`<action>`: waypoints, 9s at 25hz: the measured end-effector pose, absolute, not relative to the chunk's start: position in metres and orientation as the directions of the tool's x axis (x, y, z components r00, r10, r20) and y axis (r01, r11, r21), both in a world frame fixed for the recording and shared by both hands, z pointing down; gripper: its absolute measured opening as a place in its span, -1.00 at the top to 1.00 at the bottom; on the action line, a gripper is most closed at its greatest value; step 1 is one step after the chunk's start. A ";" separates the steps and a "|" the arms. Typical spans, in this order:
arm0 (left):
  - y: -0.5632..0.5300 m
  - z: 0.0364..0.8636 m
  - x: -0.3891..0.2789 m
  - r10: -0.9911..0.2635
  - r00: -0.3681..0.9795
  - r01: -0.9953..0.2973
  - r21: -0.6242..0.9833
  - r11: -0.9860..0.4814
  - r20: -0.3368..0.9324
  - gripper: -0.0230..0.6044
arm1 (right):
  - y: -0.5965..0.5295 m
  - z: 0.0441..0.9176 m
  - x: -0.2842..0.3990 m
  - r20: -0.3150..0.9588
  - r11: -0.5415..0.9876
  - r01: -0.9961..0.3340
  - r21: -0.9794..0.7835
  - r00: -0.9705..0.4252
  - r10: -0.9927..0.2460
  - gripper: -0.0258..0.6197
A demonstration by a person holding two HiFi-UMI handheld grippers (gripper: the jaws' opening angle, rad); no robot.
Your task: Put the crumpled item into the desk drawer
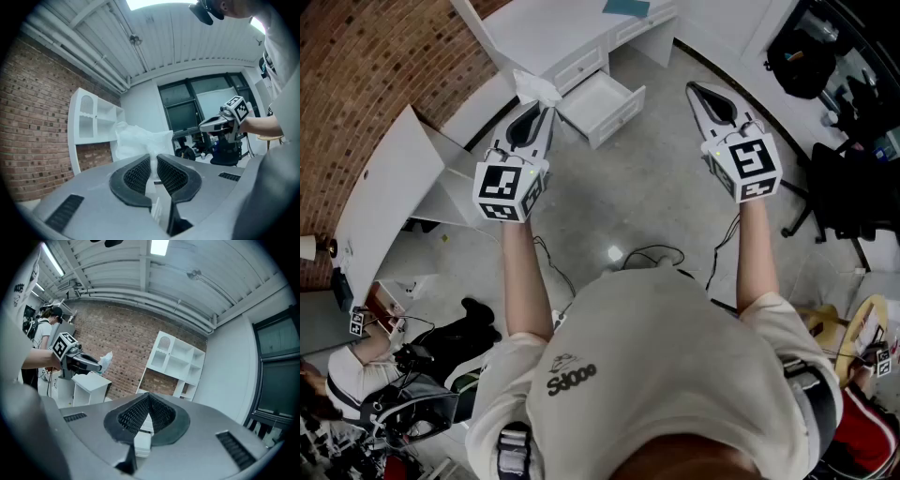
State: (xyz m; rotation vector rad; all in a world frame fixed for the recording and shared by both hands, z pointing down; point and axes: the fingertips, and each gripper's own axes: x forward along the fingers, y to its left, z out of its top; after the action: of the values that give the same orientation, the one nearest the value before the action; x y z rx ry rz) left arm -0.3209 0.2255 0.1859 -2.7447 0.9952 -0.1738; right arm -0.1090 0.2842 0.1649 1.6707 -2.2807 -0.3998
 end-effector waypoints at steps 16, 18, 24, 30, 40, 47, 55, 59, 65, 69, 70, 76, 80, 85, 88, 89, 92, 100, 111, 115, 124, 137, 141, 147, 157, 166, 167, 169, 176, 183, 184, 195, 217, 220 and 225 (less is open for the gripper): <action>0.215 0.210 -0.385 -0.602 0.794 -0.577 -0.206 -0.790 0.082 0.75 | 0.282 0.184 -0.161 0.089 0.233 -0.924 0.304 -0.216 -0.972 0.90; 0.210 0.213 -0.386 -0.600 0.795 -0.576 -0.200 -0.792 0.087 0.75 | 0.277 0.184 -0.161 0.090 0.235 -0.922 0.306 -0.218 -0.972 0.90; 0.176 0.220 -0.371 -0.609 0.788 -0.586 -0.189 -0.788 0.089 0.74 | 0.232 0.186 -0.137 0.077 0.237 -0.921 0.309 -0.224 -0.972 0.91; 0.118 0.222 -0.326 -0.626 0.773 -0.597 -0.215 -0.773 0.104 0.74 | 0.158 0.193 -0.098 0.070 0.270 -0.911 0.311 -0.262 -0.963 0.90; 0.008 0.219 -0.209 -0.674 0.729 -0.648 -0.197 -0.736 0.120 0.74 | 0.037 0.195 0.014 0.115 0.344 -0.880 0.327 -0.325 -0.939 0.90; -0.051 0.231 -0.150 -0.697 0.700 -0.671 -0.194 -0.716 0.155 0.74 | -0.023 0.211 0.081 0.129 0.360 -0.886 0.293 -0.337 -0.933 0.90; -0.096 0.242 -0.094 -0.724 0.665 -0.700 -0.185 -0.690 0.183 0.74 | -0.074 0.225 0.134 0.164 0.432 -0.854 0.288 -0.401 -0.901 0.90; -0.113 0.249 -0.084 -0.735 0.649 -0.714 -0.176 -0.677 0.196 0.74 | -0.095 0.236 0.139 0.187 0.466 -0.838 0.283 -0.429 -0.884 0.90; -0.146 0.273 -0.076 -0.734 0.634 -0.718 -0.167 -0.676 0.245 0.74 | -0.127 0.257 0.151 0.220 0.483 -0.835 0.264 -0.435 -0.873 0.90; -0.175 0.297 -0.078 -0.716 0.639 -0.705 -0.158 -0.691 0.281 0.74 | -0.155 0.270 0.144 0.237 0.486 -0.837 0.252 -0.434 -0.869 0.90; -0.184 0.302 -0.080 -0.712 0.643 -0.703 -0.152 -0.695 0.284 0.74 | -0.162 0.273 0.141 0.242 0.489 -0.835 0.254 -0.434 -0.868 0.90; -0.252 0.336 -0.086 -0.661 0.671 -0.662 -0.129 -0.738 0.335 0.74 | -0.225 0.290 0.128 0.256 0.452 -0.867 0.209 -0.397 -0.881 0.90; -0.298 0.356 -0.085 -0.624 0.682 -0.633 -0.119 -0.765 0.381 0.74 | -0.273 0.305 0.119 0.281 0.435 -0.883 0.176 -0.379 -0.882 0.90; -0.338 0.392 -0.076 -0.562 0.695 -0.585 -0.102 -0.804 0.448 0.74 | -0.315 0.335 0.115 0.307 0.417 -0.900 0.126 -0.364 -0.879 0.90; -0.353 0.421 -0.062 -0.513 0.703 -0.543 -0.093 -0.834 0.493 0.74 | -0.328 0.358 0.118 0.340 0.410 -0.906 0.109 -0.354 -0.871 0.90; -0.358 0.430 -0.057 -0.495 0.707 -0.529 -0.087 -0.844 0.505 0.74 | -0.331 0.366 0.118 0.350 0.406 -0.908 0.101 -0.350 -0.869 0.90; -0.369 0.462 -0.048 -0.444 0.709 -0.491 -0.069 -0.868 0.548 0.74 | -0.341 0.393 0.117 0.388 0.394 -0.916 0.079 -0.336 -0.858 0.90; -0.393 0.551 -0.026 -0.350 0.669 -0.428 -0.045 -0.903 0.655 0.74 | -0.364 0.465 0.134 0.494 0.357 -0.933 0.036 -0.294 -0.818 0.90; -0.411 0.676 -0.011 -0.229 0.596 -0.404 0.041 -0.914 0.770 0.74 | -0.388 0.562 0.147 0.589 0.312 -0.949 -0.041 -0.275 -0.760 0.90; -0.417 0.719 -0.015 -0.215 0.565 -0.425 0.057 -0.903 0.796 0.74 | -0.392 0.593 0.147 0.622 0.315 -0.948 -0.043 -0.272 -0.734 0.90; -0.420 0.820 -0.026 -0.135 0.498 -0.457 0.127 -0.880 0.857 0.74 | -0.392 0.670 0.141 0.703 0.316 -0.945 -0.087 -0.283 -0.652 0.90; -0.397 0.981 -0.015 0.103 0.425 -0.431 0.301 -0.850 0.899 0.74 | -0.378 0.772 0.122 0.784 0.402 -0.910 -0.102 -0.322 -0.530 0.90; -0.387 1.031 -0.010 0.137 0.369 -0.420 0.296 -0.858 0.919 0.74 | -0.370 0.796 0.135 0.793 0.384 -0.917 -0.107 -0.312 -0.523 0.90; -0.377 1.075 -0.003 0.145 0.331 -0.367 0.269 -0.890 0.933 0.73 | -0.356 0.817 0.148 0.809 0.358 -0.927 -0.108 -0.291 -0.510 0.90; -0.375 1.073 0.000 0.114 0.345 -0.407 0.258 -0.876 0.932 0.58 | -0.353 0.799 0.144 0.780 0.301 -0.943 -0.142 -0.293 -0.553 0.90; -0.374 1.000 -0.001 0.025 0.396 -0.491 0.235 -0.839 0.918 0.24 | -0.327 0.724 0.156 0.749 0.310 -0.947 -0.087 -0.267 -0.606 0.90; -0.375 0.989 -0.003 0.004 0.402 -0.490 0.218 -0.844 0.916 0.29 | -0.322 0.714 0.158 0.743 0.299 -0.951 -0.083 -0.259 -0.617 0.90; -0.378 0.963 -0.012 -0.055 0.403 -0.507 0.173 -0.844 0.913 0.41 | -0.313 0.696 0.162 0.730 0.282 -0.956 -0.079 -0.248 -0.637 0.90; -0.371 0.859 -0.056 -0.251 0.401 -0.620 0.060 -0.782 0.881 0.86 | -0.284 0.620 0.158 0.669 0.294 -0.955 -0.032 -0.239 -0.704 0.90; -0.348 0.739 -0.094 -0.409 0.456 -0.692 0.026 -0.721 0.790 0.87 | -0.252 0.540 0.167 0.623 0.341 -0.935 0.096 -0.211 -0.753 0.90; -0.343 0.721 -0.098 -0.440 0.467 -0.712 0.031 -0.701 0.767 0.87 | -0.250 0.528 0.166 0.606 0.347 -0.931 0.111 -0.213 -0.766 0.90; -0.258 0.539 -0.119 -0.679 0.501 -0.802 -0.008 -0.598 0.536 0.87 | -0.210 0.407 0.131 0.434 0.418 -0.893 0.165 -0.315 -0.844 0.90; -0.052 0.267 -0.161 -0.818 0.550 -0.789 -0.218 -0.575 0.167 0.87 | -0.055 0.251 0.046 0.192 0.504 -0.791 0.348 -0.466 -0.864 0.90; -0.032 0.249 -0.158 -0.819 0.557 -0.785 -0.237 -0.573 0.137 0.87 | -0.039 0.235 0.039 0.158 0.507 -0.780 0.367 -0.485 -0.860 0.90; -0.011 0.230 -0.162 -0.823 0.560 -0.781 -0.273 -0.562 0.095 0.87 | -0.021 0.213 0.024 0.116 0.519 -0.763 0.386 -0.518 -0.848 0.90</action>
State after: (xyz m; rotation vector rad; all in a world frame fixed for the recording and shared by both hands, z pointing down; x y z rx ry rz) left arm -0.1622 -0.0113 0.2304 -2.5936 1.3507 -0.3135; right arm 0.0237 -0.0214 0.2129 1.3492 -2.4732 -0.4170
